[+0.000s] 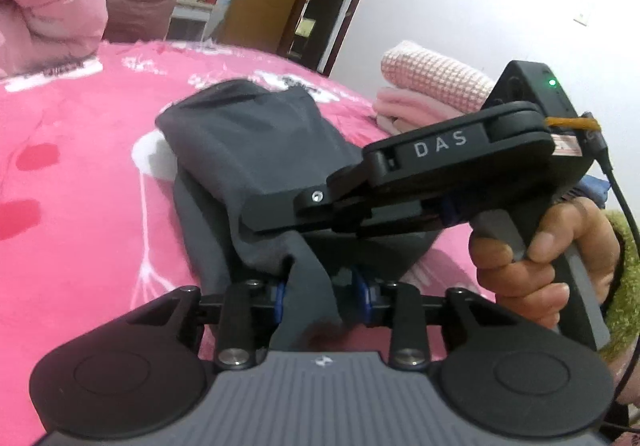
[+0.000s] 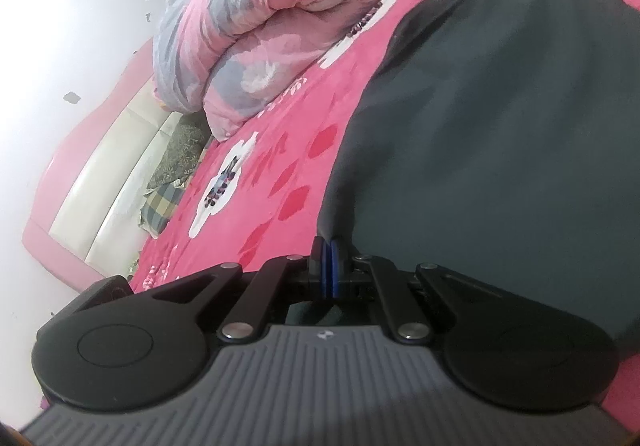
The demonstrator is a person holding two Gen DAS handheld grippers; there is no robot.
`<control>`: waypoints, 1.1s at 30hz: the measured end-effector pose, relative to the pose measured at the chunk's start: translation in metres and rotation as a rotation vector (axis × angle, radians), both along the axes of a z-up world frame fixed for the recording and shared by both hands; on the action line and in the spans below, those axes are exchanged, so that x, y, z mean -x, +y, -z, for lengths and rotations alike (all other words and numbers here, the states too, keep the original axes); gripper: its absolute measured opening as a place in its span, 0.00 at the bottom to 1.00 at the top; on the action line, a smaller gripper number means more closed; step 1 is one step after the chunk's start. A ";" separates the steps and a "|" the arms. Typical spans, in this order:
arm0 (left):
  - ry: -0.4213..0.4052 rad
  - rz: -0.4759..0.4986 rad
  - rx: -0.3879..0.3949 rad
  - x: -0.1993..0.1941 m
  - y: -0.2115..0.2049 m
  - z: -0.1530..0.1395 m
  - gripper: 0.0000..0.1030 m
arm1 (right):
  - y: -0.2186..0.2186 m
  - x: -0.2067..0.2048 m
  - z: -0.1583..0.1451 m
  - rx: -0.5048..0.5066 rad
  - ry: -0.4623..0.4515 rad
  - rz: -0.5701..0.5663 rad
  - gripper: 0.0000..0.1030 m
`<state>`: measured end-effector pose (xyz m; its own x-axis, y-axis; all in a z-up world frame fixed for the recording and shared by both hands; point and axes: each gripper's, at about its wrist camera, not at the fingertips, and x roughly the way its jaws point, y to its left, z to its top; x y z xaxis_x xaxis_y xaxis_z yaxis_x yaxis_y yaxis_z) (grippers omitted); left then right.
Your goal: Fold clothes
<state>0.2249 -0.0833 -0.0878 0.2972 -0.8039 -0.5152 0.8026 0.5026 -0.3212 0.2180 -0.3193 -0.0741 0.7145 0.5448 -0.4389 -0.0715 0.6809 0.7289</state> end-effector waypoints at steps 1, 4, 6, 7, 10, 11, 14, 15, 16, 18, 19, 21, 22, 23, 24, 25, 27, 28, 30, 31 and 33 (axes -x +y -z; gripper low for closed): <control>-0.004 -0.004 -0.010 0.002 0.000 -0.001 0.35 | -0.001 0.000 0.001 -0.003 0.002 0.000 0.01; -0.054 -0.014 -0.030 0.014 0.005 -0.007 0.49 | -0.003 0.001 0.002 -0.019 0.001 0.003 0.01; -0.089 -0.033 -0.058 0.023 0.008 -0.010 0.53 | -0.003 0.000 0.002 -0.024 0.002 0.002 0.02; -0.106 -0.044 -0.072 0.027 0.010 -0.011 0.54 | -0.003 0.000 0.002 -0.022 0.003 0.001 0.02; -0.155 -0.087 -0.097 0.036 0.013 -0.017 0.56 | -0.002 0.000 0.001 -0.023 -0.001 0.003 0.02; -0.165 -0.095 -0.093 0.037 0.014 -0.019 0.56 | -0.001 0.000 0.000 -0.024 -0.002 0.004 0.02; -0.164 -0.077 -0.073 0.032 0.007 -0.021 0.56 | 0.000 0.000 -0.001 -0.027 -0.004 0.005 0.02; -0.158 -0.065 -0.069 0.029 0.003 -0.021 0.56 | 0.000 0.000 -0.001 -0.027 -0.002 0.005 0.02; -0.152 -0.054 -0.067 0.027 -0.001 -0.019 0.56 | 0.000 -0.001 0.000 -0.028 0.000 0.006 0.02; -0.141 -0.047 -0.070 0.023 -0.007 -0.015 0.54 | 0.001 -0.002 0.000 -0.028 0.004 0.007 0.02; -0.134 -0.045 -0.062 0.021 -0.007 -0.014 0.54 | 0.001 -0.002 0.001 -0.028 0.006 0.008 0.02; -0.111 -0.045 -0.034 0.018 -0.004 -0.012 0.54 | 0.002 -0.004 0.003 -0.026 0.009 0.007 0.02; -0.094 -0.045 -0.017 0.016 -0.001 -0.011 0.54 | 0.002 -0.005 0.004 -0.029 0.011 0.005 0.03; -0.068 -0.047 0.001 0.014 0.002 -0.010 0.54 | 0.003 -0.005 0.006 -0.033 0.013 0.003 0.03; -0.036 -0.049 0.017 0.010 0.004 -0.008 0.54 | 0.003 -0.007 0.008 -0.041 0.017 0.002 0.04; -0.003 -0.052 0.031 0.007 0.007 -0.005 0.54 | 0.003 -0.008 0.011 -0.050 0.022 0.001 0.05; 0.070 -0.070 0.052 0.000 0.014 -0.001 0.54 | 0.003 -0.011 0.016 -0.070 0.034 0.005 0.05; 0.095 -0.078 0.062 -0.001 0.018 0.000 0.54 | 0.003 -0.012 0.018 -0.078 0.041 0.005 0.06; 0.139 -0.089 0.089 -0.001 0.028 0.001 0.54 | 0.003 -0.015 0.024 -0.093 0.052 0.008 0.07; 0.158 -0.093 0.102 -0.001 0.033 0.001 0.55 | 0.003 -0.016 0.027 -0.104 0.055 0.010 0.10; 0.190 -0.104 0.120 -0.001 0.041 0.002 0.55 | 0.002 -0.017 0.033 -0.137 0.052 0.009 0.15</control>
<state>0.2256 -0.0426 -0.0898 0.2884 -0.8327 -0.4727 0.6679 0.5287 -0.5238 0.2354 -0.3169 -0.1070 0.6980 0.5957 -0.3975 -0.0256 0.5755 0.8174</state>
